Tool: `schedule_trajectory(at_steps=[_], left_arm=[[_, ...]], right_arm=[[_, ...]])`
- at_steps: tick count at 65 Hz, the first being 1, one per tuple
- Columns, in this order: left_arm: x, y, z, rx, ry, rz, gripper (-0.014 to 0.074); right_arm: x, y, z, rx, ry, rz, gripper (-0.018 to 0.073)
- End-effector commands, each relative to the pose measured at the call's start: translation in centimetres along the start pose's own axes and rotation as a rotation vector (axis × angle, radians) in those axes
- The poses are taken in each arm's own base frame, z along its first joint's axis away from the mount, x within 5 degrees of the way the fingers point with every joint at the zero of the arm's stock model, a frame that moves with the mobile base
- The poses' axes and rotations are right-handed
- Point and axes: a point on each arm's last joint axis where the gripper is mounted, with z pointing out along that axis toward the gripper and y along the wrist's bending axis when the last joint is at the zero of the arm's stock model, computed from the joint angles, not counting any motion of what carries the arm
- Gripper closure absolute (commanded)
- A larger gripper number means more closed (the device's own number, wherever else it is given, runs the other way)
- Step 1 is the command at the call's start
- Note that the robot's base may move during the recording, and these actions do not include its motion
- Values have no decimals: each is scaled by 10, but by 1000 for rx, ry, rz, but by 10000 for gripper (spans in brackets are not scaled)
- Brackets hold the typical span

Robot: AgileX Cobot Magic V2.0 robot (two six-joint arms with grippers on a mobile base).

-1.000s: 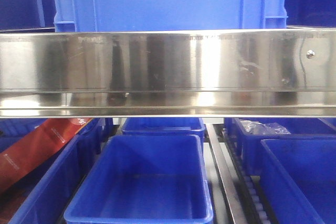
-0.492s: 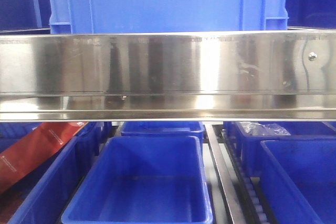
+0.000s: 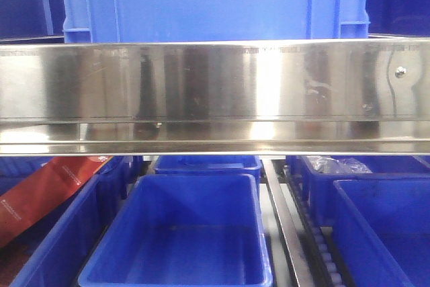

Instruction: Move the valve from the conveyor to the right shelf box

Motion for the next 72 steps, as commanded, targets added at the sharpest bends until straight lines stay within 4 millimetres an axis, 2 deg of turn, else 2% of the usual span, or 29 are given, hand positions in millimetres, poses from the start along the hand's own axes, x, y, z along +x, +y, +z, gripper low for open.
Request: schedule_trajectory(at_steps=[1,7,21,26,32,39,47,50,58,67,72], left_arm=[[-27,-2,-11,11,-90,0,708],[-49,-5,-13,30,-100,27,708],[-97,-27,8,140,-35,99,708],[-112,-42,23,198,-35,124,708],[-131,-65,40,270,-42,167,708],[-147,-94,68,336,-39,194,708],[-156,-119,111,378,-19,142,708],[-158,-124,122,390,-13,124,708],[-149,-140,161,439,30,33,708],[-138,-148,191,440,42,-4,708],[-131,-150,204,434,50,-10,708]], right_arm=[[-34,8,-16,-46,-172,-11,721],[-53,16,-17,-92,-198,-26,721],[-101,41,5,-192,-217,-56,721],[-118,51,13,-224,-230,-65,721],[-137,66,33,-264,-240,-75,721],[-154,84,54,-307,-289,-76,721],[-156,103,88,-339,-303,-76,721],[-152,110,102,-346,-297,-78,721],[-136,125,144,-354,-234,-89,721],[-119,135,174,-357,-163,-96,721],[-114,137,184,-354,-138,-97,721]])
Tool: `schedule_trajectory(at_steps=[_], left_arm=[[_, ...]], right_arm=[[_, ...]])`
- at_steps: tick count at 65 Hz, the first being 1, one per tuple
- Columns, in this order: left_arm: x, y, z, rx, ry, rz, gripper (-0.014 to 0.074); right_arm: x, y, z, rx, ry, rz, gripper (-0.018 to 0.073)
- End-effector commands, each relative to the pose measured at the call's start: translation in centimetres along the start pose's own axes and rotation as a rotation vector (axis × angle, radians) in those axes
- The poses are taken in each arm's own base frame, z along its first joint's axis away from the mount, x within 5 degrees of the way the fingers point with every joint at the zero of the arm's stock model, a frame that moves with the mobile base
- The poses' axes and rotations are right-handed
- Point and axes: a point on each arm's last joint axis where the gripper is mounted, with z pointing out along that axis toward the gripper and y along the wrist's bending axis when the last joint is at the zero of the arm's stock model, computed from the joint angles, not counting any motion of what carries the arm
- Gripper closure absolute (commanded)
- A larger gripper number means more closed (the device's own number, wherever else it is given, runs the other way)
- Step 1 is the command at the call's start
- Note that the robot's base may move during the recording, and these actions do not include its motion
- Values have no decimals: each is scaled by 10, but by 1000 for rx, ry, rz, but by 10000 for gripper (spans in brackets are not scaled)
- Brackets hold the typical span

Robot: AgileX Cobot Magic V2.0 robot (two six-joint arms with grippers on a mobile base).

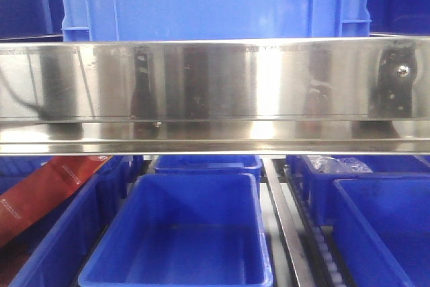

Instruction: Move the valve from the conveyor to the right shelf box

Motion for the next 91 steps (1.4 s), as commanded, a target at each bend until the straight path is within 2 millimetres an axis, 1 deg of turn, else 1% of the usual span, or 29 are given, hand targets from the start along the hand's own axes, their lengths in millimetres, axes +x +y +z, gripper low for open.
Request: schedule_trajectory(at_steps=[1,4,7,11,13,15,16,20,21,26,31,32,37,40,44,48,51,53,58,63,66,67,69,71,77,83,88,91], left_arm=[[-10,-2,5,10,-94,-27,708],[-8,-1,9,8,-90,-28,708],[-5,1,16,5,-79,-31,708],[-3,2,20,3,-74,-32,701],[-2,2,22,3,-69,-32,687],[-1,2,23,2,-66,-33,661],[-1,2,23,2,-66,-33,648],[-1,2,23,3,-62,-33,589],[-1,2,23,3,-62,-33,563],[-1,2,23,2,-67,-31,456],[-2,2,23,2,-71,-31,347],[-2,2,23,2,-71,-31,321],[-2,2,23,2,-71,-31,244],[-2,2,23,2,-71,-31,209],[-2,2,23,2,-73,-31,189],[-2,2,23,1,-78,-31,194],[-5,2,21,3,-84,-30,216],[-7,1,19,6,-88,-28,251],[-14,-2,10,14,-89,-23,385],[-19,-4,4,19,-98,-18,545],[-22,-5,1,20,-116,-17,628],[-23,-5,1,19,-124,-17,668],[-24,-4,1,18,-138,-15,708],[-25,-4,1,16,-148,-13,707],[-27,-3,-1,13,-163,-13,708],[-29,-2,-15,10,-145,-10,708],[-31,2,-31,-9,-115,5,708],[-32,9,-41,-29,-93,6,708]], right_arm=[[-11,1,1,-3,-95,0,721],[-9,1,4,-3,-84,0,719],[-6,1,8,-2,-73,0,682],[-4,0,11,-1,-64,1,604],[-2,0,13,-1,-58,1,542],[-1,0,15,0,-54,1,488],[0,0,17,0,-49,1,447],[2,-1,20,1,-42,2,343],[3,-1,21,1,-38,2,307],[5,-1,23,2,-35,2,196],[4,-1,23,2,-40,2,130],[4,-1,23,2,-42,2,122],[4,-1,23,2,-42,2,111],[4,-1,23,2,-42,2,114],[4,-1,23,2,-42,2,114],[4,-1,22,2,-44,2,114],[1,0,18,0,-47,3,122],[-1,0,13,-3,-49,8,143],[-6,2,2,-7,-41,8,221],[-12,3,-11,-11,-55,6,365],[-15,3,-14,-11,-69,6,444],[-16,3,-16,-12,-76,6,470],[-17,3,-16,-12,-88,6,534],[-20,3,-18,-11,-110,6,594],[-22,3,-18,-9,-134,7,730],[-25,-1,-27,0,-133,9,727],[-30,-5,-42,11,-133,12,727],[-34,-6,-52,17,-138,12,727]])
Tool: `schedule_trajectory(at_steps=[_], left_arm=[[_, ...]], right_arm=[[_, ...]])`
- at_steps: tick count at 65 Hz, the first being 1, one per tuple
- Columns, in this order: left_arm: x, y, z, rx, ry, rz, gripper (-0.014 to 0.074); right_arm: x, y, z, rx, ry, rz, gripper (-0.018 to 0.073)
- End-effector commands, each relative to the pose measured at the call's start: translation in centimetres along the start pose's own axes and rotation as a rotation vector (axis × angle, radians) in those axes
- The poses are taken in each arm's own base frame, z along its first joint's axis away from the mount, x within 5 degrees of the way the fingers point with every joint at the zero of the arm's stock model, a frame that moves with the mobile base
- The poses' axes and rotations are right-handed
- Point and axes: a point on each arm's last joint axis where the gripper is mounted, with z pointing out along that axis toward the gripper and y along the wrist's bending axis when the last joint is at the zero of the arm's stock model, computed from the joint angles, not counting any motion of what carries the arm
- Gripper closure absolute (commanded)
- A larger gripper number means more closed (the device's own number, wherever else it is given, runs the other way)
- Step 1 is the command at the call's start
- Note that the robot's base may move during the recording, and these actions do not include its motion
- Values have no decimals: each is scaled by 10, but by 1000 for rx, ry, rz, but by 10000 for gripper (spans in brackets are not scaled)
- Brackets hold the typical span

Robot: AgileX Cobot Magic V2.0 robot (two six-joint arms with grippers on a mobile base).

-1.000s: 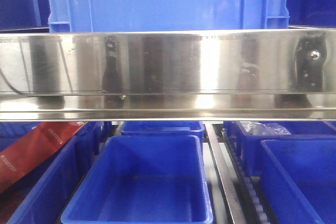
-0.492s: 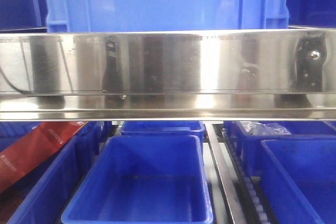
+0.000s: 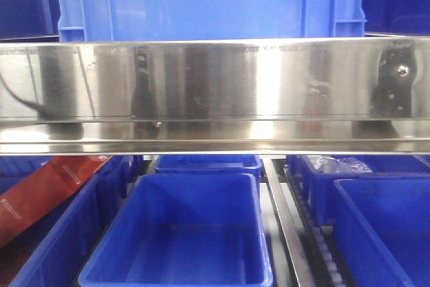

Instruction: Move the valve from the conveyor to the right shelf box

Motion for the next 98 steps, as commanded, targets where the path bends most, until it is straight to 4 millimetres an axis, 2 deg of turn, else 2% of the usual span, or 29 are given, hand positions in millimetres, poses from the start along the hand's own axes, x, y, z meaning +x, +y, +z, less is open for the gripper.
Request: schedule_trajectory(at_steps=[1,6,14,26,34,45,49,59,65,76,98], left_arm=[[-12,7,-29,-30,-19,11,708],[-13,14,-43,-53,-57,4,708],[-7,16,-72,-80,-162,0,708],[38,16,-111,-103,-181,-6,708],[76,17,-139,-120,-223,-9,708],[122,15,-177,-125,-249,-9,708],[135,15,-188,-124,-258,-8,708],[161,13,-210,-119,-287,-4,708],[169,12,-221,-115,-315,0,708],[170,9,-235,-107,-366,7,708],[170,8,-237,-105,-375,8,708]], right_arm=[[-16,-4,-25,14,-49,0,727],[-20,-7,-39,24,-69,1,727],[-15,-10,-58,38,-113,3,727],[7,-11,-88,46,-195,4,727],[41,-13,-106,54,-154,8,727],[87,-16,-137,65,-197,8,727],[100,-16,-153,65,-229,7,727],[133,-16,-177,65,-209,8,727],[146,-16,-188,62,-197,8,727],[149,-15,-203,56,-231,6,727],[148,-15,-206,56,-251,5,727]])
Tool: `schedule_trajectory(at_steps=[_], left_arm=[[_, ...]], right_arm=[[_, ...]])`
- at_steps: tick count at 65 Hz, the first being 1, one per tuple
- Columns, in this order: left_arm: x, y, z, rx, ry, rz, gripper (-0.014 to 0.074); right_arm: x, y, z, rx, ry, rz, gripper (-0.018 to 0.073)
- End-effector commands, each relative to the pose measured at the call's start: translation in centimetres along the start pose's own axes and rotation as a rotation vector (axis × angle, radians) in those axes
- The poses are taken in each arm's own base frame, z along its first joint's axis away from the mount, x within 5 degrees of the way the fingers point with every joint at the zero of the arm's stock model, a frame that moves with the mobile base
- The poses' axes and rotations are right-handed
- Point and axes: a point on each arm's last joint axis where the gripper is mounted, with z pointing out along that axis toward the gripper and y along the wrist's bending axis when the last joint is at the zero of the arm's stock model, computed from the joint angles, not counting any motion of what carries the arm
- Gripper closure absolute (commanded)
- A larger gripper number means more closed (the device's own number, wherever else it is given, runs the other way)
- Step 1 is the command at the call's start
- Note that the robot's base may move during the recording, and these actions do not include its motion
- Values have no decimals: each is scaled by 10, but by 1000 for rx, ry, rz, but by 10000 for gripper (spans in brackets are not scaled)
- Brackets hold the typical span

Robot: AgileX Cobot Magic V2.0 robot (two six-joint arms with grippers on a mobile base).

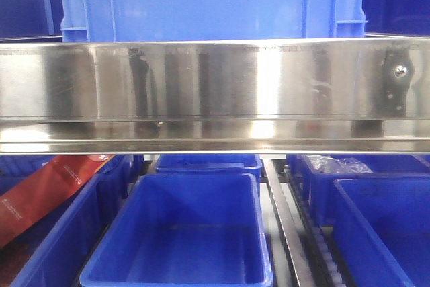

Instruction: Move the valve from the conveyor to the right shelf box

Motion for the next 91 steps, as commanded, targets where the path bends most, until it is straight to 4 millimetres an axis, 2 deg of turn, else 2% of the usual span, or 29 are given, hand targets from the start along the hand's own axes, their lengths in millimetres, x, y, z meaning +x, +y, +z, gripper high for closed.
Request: schedule_trajectory(at_steps=[1,7,14,31,42,49,62,91], left_arm=[[-2,0,-1,-4,-22,-2,708],[-2,0,-1,-4,-22,-2,708],[-2,0,-1,-4,-23,-2,708],[-2,0,-1,-4,-23,-2,708],[-2,0,-1,-4,-23,-2,708],[-2,0,-1,-4,-23,-2,708],[-2,0,-1,-4,-25,-2,708],[-3,1,-1,-5,-34,-2,708]], right_arm=[[-2,-1,-1,6,-25,-2,727],[-2,-1,-4,7,-36,-24,727],[11,-6,-15,46,-44,-65,727],[72,-26,-41,223,-75,-65,727],[109,-33,-50,294,-100,-67,727],[124,-35,-55,322,-124,-69,727],[123,-32,-64,313,-179,-78,727],[124,-32,-64,313,-177,-78,727]])
